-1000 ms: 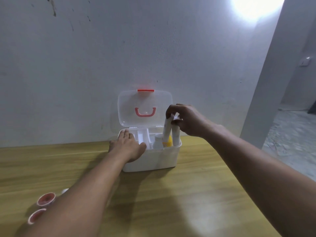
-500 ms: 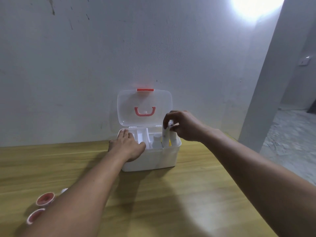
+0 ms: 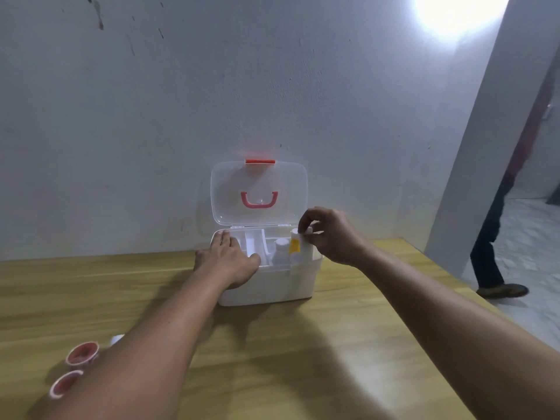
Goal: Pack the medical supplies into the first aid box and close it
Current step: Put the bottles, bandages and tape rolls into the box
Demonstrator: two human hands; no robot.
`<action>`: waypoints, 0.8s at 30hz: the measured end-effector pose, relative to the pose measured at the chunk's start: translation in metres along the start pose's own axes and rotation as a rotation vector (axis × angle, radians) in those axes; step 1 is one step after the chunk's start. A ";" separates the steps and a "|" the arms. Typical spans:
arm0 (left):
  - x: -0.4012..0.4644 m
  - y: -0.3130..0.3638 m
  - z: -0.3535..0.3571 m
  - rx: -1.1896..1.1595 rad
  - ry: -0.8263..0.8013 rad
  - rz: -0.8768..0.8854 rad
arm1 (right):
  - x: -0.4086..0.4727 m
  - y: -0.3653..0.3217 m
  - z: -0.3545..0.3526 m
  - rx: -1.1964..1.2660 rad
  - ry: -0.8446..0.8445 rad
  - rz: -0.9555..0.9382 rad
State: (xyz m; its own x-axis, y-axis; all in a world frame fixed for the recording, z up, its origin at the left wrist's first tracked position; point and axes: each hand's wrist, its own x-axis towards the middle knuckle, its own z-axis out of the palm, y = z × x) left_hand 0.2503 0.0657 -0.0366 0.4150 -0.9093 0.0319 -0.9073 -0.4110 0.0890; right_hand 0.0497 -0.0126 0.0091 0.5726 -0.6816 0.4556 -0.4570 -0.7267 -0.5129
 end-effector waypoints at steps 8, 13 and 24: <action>0.000 0.000 0.000 -0.010 0.002 0.000 | -0.016 0.006 0.001 -0.147 -0.058 -0.013; 0.000 0.000 0.000 -0.023 0.012 -0.006 | -0.019 -0.005 0.002 -0.161 -0.058 0.042; 0.001 0.000 0.001 -0.016 0.011 -0.001 | -0.009 -0.006 0.011 -0.373 -0.006 0.217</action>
State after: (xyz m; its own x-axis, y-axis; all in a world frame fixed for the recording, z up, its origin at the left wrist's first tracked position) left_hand 0.2508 0.0647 -0.0377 0.4169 -0.9080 0.0424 -0.9056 -0.4109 0.1053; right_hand 0.0552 -0.0010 0.0002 0.4401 -0.8221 0.3613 -0.7811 -0.5489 -0.2976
